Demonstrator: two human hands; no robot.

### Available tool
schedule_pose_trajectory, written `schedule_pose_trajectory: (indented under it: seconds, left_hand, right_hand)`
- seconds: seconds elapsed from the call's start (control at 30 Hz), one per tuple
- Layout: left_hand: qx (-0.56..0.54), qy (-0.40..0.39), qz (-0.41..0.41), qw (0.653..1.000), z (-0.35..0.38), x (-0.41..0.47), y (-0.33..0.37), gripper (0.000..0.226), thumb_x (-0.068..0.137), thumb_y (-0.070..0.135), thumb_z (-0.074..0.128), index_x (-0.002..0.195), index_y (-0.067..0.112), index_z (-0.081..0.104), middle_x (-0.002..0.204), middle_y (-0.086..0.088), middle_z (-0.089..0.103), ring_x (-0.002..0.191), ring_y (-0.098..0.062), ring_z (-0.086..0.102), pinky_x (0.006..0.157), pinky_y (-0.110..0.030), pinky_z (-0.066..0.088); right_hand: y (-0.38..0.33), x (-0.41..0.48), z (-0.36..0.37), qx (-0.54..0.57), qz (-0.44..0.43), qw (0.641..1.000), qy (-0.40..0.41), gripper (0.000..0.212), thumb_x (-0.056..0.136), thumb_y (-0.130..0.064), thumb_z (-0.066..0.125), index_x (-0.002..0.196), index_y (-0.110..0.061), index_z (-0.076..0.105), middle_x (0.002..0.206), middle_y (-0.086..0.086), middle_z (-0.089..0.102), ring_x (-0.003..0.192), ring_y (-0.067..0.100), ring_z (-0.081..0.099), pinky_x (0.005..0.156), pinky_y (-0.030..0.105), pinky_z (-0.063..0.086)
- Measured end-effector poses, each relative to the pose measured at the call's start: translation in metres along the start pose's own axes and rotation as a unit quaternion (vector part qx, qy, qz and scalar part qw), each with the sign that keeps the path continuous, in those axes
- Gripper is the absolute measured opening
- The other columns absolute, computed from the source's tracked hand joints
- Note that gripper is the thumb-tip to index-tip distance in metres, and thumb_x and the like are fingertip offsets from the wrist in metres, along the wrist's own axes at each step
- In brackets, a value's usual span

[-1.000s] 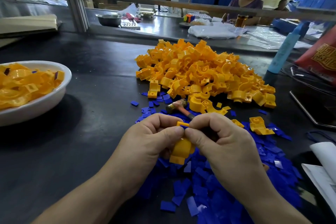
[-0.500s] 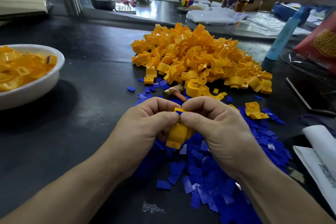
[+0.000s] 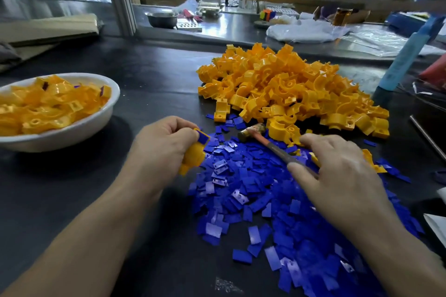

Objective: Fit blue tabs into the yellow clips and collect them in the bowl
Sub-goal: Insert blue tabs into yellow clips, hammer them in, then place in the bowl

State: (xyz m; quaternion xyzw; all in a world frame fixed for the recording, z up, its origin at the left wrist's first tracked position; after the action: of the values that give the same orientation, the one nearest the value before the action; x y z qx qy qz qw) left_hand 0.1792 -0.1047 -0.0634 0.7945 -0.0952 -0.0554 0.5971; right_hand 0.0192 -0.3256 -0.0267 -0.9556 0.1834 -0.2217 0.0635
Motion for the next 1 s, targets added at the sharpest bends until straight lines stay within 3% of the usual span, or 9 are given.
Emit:
schedule_pose_trajectory:
  seconds: [0.07,0.17,0.27,0.37,0.43,0.53,0.73,0.9,1.0]
  left_hand:
    - [0.046,0.04,-0.001,0.998,-0.019,0.012,-0.01,0.02,0.085,0.021,0.065,0.071,0.034,0.072,0.072,-0.003,0.072,0.062,-0.019,0.067,0.052,-0.036,0.057]
    - [0.124,0.047,-0.007,0.991,-0.024,0.021,-0.024,0.018,0.085,0.024,0.065,0.069,0.03,0.071,0.072,-0.001,0.072,0.074,-0.026,0.068,0.07,-0.047,0.06]
    - [0.216,0.044,0.011,0.975,-0.02,0.025,-0.028,0.023,0.089,0.029,0.061,0.067,0.033,0.068,0.081,0.001,0.073,0.076,-0.019,0.065,0.069,-0.032,0.053]
    - [0.314,0.029,0.011,0.949,-0.02,0.027,-0.027,0.026,0.09,0.047,0.058,0.097,0.027,0.072,0.108,0.0,0.072,0.092,-0.02,0.063,0.074,-0.03,0.047]
    - [0.396,0.018,-0.011,0.918,-0.024,0.025,-0.027,0.057,0.08,0.061,0.061,0.124,0.024,0.063,0.122,-0.001,0.063,0.106,-0.022,0.061,0.085,-0.035,0.05]
    - [0.48,0.016,-0.005,0.877,-0.025,0.018,-0.02,0.062,0.072,0.061,0.067,0.121,0.025,0.059,0.114,0.001,0.058,0.101,-0.02,0.058,0.08,-0.036,0.05]
    - [0.483,-0.033,0.022,0.875,-0.008,0.015,-0.021,0.045,0.082,0.051,0.068,0.119,0.028,0.059,0.111,0.003,0.059,0.1,-0.018,0.057,0.082,-0.033,0.051]
    - [0.454,-0.027,0.043,0.889,-0.001,0.011,-0.017,0.046,0.079,0.055,0.069,0.118,0.032,0.062,0.11,0.006,0.058,0.102,-0.017,0.055,0.086,-0.036,0.05]
    - [0.449,-0.019,0.039,0.893,-0.005,0.011,-0.016,0.045,0.076,0.057,0.07,0.114,0.033,0.065,0.108,0.006,0.058,0.105,-0.018,0.054,0.089,-0.039,0.049]
  right_hand:
    - [0.012,0.0,0.019,-0.096,0.023,0.992,-0.083,0.053,0.085,-0.056,0.049,0.132,-0.034,0.041,0.117,-0.005,0.053,0.106,0.017,0.047,0.087,0.033,0.045]
    - [0.014,-0.002,0.032,-0.1,0.025,0.986,-0.132,0.046,0.087,-0.057,0.045,0.129,-0.039,0.037,0.107,-0.008,0.05,0.098,0.013,0.046,0.081,0.029,0.046]
    - [0.014,0.0,0.034,-0.09,0.024,0.987,-0.134,0.038,0.09,-0.052,0.044,0.125,-0.041,0.037,0.097,-0.01,0.044,0.086,0.01,0.044,0.069,0.024,0.043]
    - [0.015,0.0,0.032,-0.081,0.029,0.986,-0.14,0.03,0.092,-0.05,0.041,0.121,-0.042,0.04,0.097,-0.012,0.049,0.084,0.008,0.049,0.067,0.024,0.047]
    - [0.013,0.0,0.03,-0.081,0.022,0.987,-0.137,0.027,0.093,-0.049,0.039,0.119,-0.042,0.042,0.096,-0.014,0.052,0.082,0.005,0.051,0.066,0.023,0.05]
    - [0.01,0.001,0.025,-0.044,0.02,0.99,-0.129,0.025,0.095,-0.043,0.038,0.118,-0.037,0.047,0.088,-0.014,0.052,0.074,0.004,0.052,0.06,0.021,0.048]
    - [-0.016,-0.004,0.009,0.25,0.086,0.954,-0.145,0.012,0.094,-0.039,0.04,0.1,-0.047,0.045,0.066,-0.004,0.059,0.053,0.011,0.06,0.046,0.026,0.048]
    - [-0.045,-0.012,0.015,0.22,0.009,0.956,-0.194,0.012,0.092,-0.04,0.047,0.091,-0.051,0.044,0.074,-0.012,0.059,0.072,-0.011,0.053,0.05,0.017,0.04]
    - [-0.054,-0.016,0.016,0.187,-0.025,0.964,-0.187,0.025,0.091,-0.042,0.048,0.111,-0.054,0.041,0.083,-0.017,0.057,0.088,-0.016,0.045,0.061,0.012,0.043]
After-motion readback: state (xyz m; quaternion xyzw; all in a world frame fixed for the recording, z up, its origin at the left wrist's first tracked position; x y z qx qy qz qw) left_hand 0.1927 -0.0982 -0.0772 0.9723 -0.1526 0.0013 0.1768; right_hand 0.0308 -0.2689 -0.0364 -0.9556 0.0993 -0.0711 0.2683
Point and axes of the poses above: each hand's wrist, its own x-axis towards the middle knuckle, its own z-axis out of the palm, y = z × x, the point moved 9 cm from there along x, towards the middle knuckle
